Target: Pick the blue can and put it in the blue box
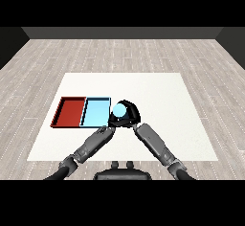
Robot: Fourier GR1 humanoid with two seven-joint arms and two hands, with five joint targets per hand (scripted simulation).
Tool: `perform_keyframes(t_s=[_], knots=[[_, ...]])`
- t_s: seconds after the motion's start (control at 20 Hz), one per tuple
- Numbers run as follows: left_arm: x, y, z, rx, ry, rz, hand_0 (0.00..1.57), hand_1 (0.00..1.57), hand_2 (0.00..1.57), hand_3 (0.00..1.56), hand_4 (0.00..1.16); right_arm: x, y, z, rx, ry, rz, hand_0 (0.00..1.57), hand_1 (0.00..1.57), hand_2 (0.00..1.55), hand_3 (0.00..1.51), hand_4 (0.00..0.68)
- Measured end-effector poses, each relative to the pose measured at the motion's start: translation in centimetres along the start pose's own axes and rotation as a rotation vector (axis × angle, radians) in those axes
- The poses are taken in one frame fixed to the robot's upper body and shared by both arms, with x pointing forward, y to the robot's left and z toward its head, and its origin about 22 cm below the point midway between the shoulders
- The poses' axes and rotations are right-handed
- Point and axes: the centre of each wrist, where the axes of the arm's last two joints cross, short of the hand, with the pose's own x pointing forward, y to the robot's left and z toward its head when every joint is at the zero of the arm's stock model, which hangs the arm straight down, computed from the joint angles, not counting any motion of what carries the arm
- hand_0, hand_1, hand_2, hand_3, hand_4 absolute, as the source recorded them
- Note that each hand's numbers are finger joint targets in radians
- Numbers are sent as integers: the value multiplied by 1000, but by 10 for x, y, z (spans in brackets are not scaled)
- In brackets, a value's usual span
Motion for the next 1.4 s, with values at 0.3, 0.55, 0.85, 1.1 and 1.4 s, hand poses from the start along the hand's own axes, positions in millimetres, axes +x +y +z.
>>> perform_keyframes(t_s=[0.3,0.55,0.85,1.1,1.4], knots=[[1,2,-3,40,-16,-30,1571,1571,1554,1464,1140,1,1,-2,-3,3,-11,1097,1097,1188,1033,400],[0,1,-5,52,-23,-38,1571,1571,1559,1466,1138,4,1,-4,-10,21,30,0,0,0,0,0],[1,2,-4,63,-3,-45,1571,1571,1569,1480,1143,0,-1,-1,-10,24,53,0,0,0,0,0],[2,2,-4,73,-3,-41,1571,1571,1571,1493,1149,0,-7,-4,-28,21,51,0,0,0,0,0],[-8,11,-1,98,-2,-28,1571,1571,1571,1487,1143,7,-28,-8,-103,3,-25,0,0,0,0,0]])
